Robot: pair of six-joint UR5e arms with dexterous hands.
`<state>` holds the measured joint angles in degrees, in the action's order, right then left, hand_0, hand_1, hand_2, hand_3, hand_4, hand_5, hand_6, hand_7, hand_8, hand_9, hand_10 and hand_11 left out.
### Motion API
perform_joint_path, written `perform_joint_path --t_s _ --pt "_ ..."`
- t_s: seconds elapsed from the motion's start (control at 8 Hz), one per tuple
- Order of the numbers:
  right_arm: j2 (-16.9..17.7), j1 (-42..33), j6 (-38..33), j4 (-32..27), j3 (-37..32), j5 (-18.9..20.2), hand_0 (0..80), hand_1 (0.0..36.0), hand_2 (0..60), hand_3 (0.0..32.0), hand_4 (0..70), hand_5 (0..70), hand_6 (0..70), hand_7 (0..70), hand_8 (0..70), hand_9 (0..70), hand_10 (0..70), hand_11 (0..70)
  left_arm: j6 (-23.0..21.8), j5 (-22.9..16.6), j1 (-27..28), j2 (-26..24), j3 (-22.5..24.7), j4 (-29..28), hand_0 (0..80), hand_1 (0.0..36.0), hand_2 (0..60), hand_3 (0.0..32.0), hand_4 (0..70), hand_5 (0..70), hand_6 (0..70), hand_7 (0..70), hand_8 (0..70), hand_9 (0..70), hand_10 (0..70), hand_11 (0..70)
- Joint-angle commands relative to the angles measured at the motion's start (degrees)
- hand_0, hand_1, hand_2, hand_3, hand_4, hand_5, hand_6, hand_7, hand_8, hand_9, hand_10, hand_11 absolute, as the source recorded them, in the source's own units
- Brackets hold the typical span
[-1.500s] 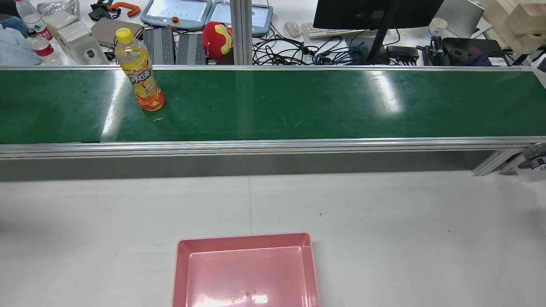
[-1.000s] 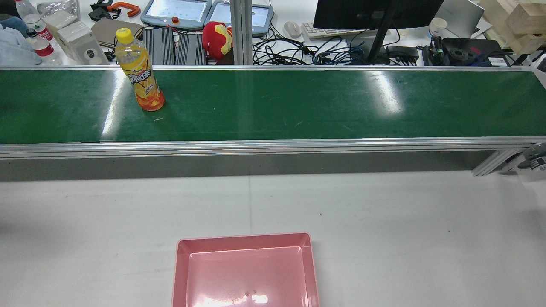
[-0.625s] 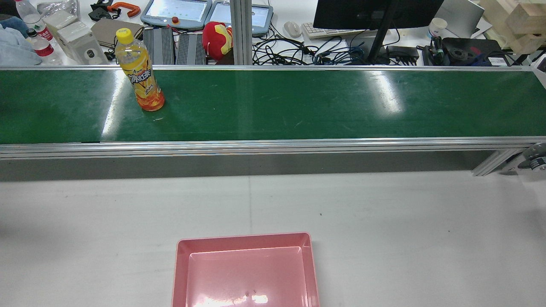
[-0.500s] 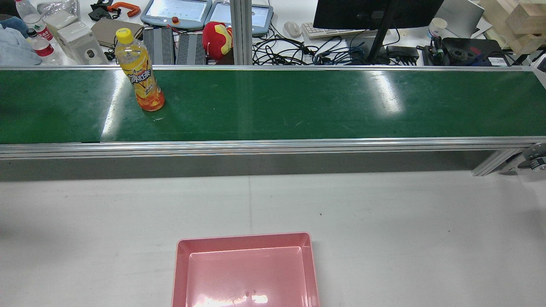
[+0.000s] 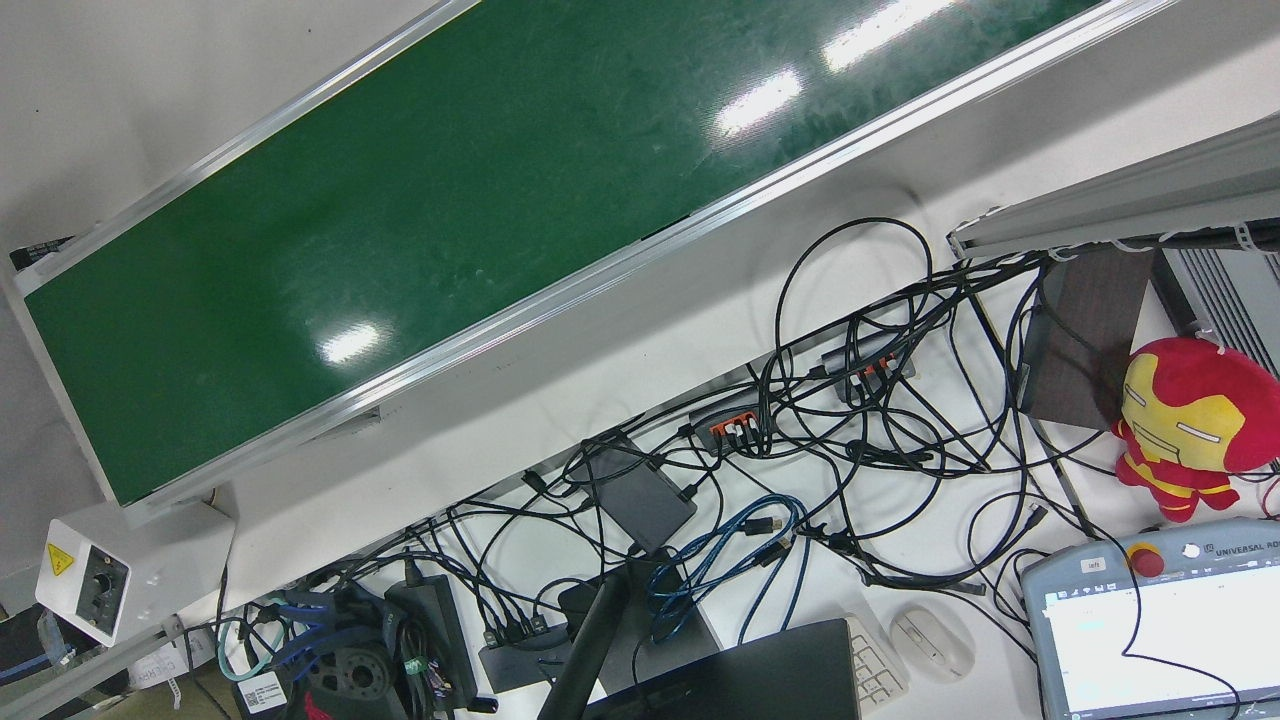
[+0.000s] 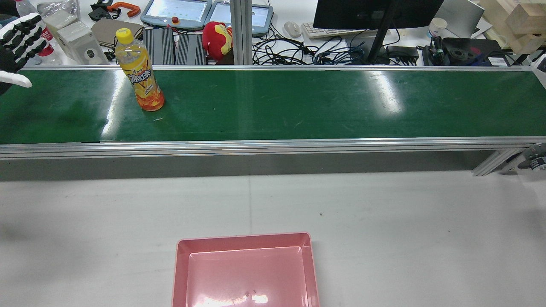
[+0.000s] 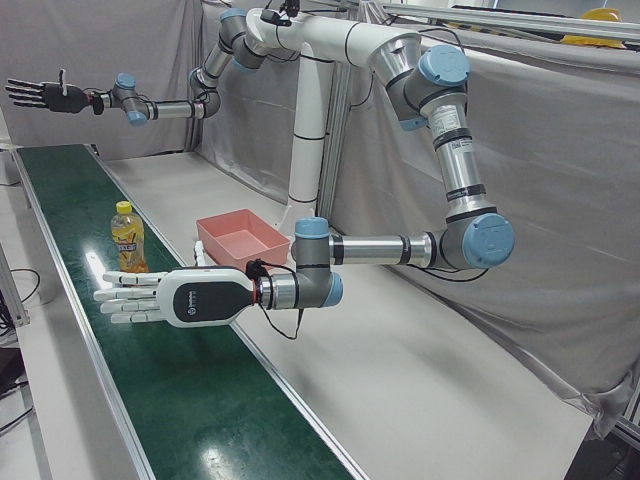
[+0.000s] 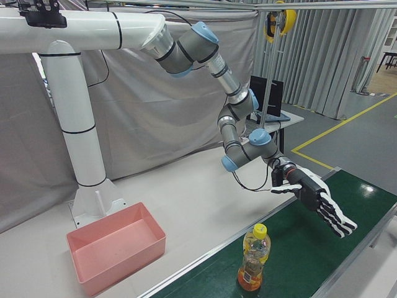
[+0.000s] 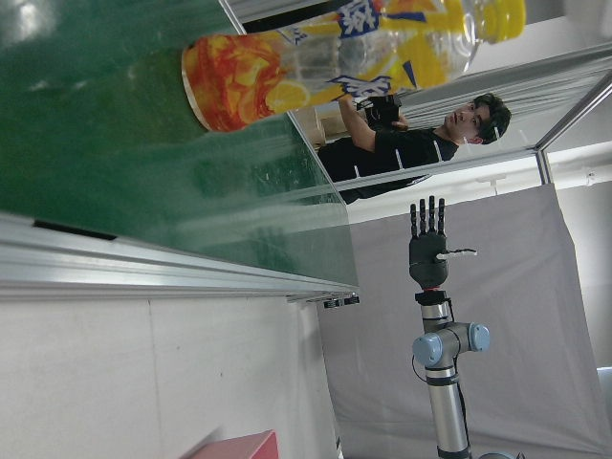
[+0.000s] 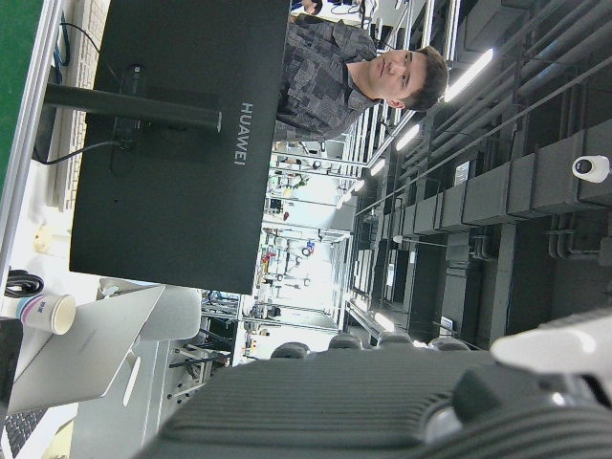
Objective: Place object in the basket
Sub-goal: 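Move the left hand along the conveyor toward the orange juice bottle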
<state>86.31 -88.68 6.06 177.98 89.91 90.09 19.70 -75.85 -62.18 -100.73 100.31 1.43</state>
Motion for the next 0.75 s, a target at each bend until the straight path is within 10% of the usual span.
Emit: perform_joint_path --t_s 0.0,0.62 --pt "0.0 0.0 0.0 0.0 0.0 0.0 0.0 0.0 0.0 0.0 0.0 0.0 0.0 0.0 0.0 0.0 0.0 0.0 2.53 0.35 3.45 -4.28 0.07 3.39 55.2 9.3 0.0 0.0 4.0 15.8 0.0 0.0 1.8 3.3 3.0 6.2" --pt "0.0 0.0 0.0 0.0 0.09 0.0 0.0 0.0 0.0 0.0 0.0 0.0 0.0 0.0 0.0 0.0 0.0 0.0 3.59 0.27 8.11 -12.45 -2.64 7.88 54.6 9.4 0.0 0.0 5.5 17.5 0.0 0.0 2.1 3.9 3.5 6.8"
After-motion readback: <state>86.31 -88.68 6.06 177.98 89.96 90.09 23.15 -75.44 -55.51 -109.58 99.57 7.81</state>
